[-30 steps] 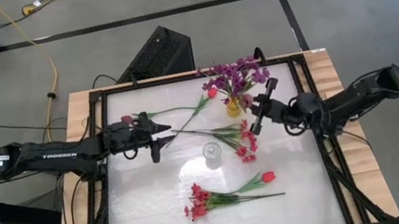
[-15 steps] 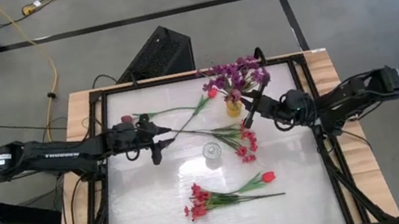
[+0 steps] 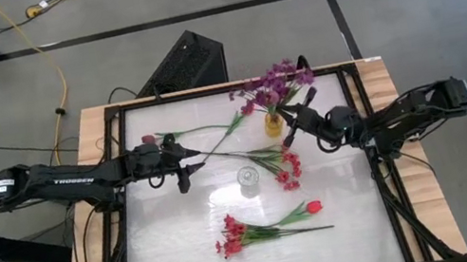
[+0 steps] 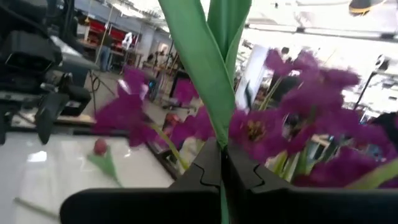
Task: Sort flowers into vase by color
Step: Put the right purple flower into the yellow vase, then put the purple flower into the yellow vase
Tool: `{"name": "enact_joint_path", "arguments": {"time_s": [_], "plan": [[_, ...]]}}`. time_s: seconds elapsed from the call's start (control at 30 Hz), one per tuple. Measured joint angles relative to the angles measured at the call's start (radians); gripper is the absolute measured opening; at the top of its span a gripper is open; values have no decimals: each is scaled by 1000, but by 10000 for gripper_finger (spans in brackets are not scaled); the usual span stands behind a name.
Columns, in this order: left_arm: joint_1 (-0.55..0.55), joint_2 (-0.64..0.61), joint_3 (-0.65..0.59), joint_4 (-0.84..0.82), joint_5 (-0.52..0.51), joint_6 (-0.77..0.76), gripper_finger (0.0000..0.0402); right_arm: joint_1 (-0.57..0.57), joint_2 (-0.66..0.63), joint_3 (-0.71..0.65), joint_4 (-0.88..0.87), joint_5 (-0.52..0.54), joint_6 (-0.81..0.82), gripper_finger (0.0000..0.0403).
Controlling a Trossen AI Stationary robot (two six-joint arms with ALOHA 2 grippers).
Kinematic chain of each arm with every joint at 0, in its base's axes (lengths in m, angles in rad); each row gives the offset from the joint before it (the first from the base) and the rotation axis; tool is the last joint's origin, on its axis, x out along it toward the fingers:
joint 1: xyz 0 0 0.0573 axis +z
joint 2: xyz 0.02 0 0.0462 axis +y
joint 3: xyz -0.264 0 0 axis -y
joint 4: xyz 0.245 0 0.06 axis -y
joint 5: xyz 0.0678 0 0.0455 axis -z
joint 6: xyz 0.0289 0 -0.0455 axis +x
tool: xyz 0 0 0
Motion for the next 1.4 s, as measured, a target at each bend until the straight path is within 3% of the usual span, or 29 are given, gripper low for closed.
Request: {"name": "enact_joint_path", "arguments": {"time_s": [0.17,0.43,0.6,0.83,0.97,1.17,1.27,1.4], "plan": [[0,0,0,-4,0,-4,183,-3,0,0,-85,-6,73,34],[0,0,0,-11,1,-32,183,-3,-1,0,-100,26,204,87],[0,0,0,-34,3,-58,183,-3,-2,0,-109,101,312,144],[0,0,0,-52,2,-65,183,13,-25,2,-221,100,340,241],[0,0,0,-64,-25,-66,183,31,-102,17,-408,100,416,267],[0,0,0,-80,-102,-68,183,71,-243,129,-931,50,572,271],[0,0,0,-85,-129,-74,183,92,-281,193,-1155,-25,682,271],[60,0,0,-109,-240,-163,183,127,-291,252,-1350,-182,834,271]]}}
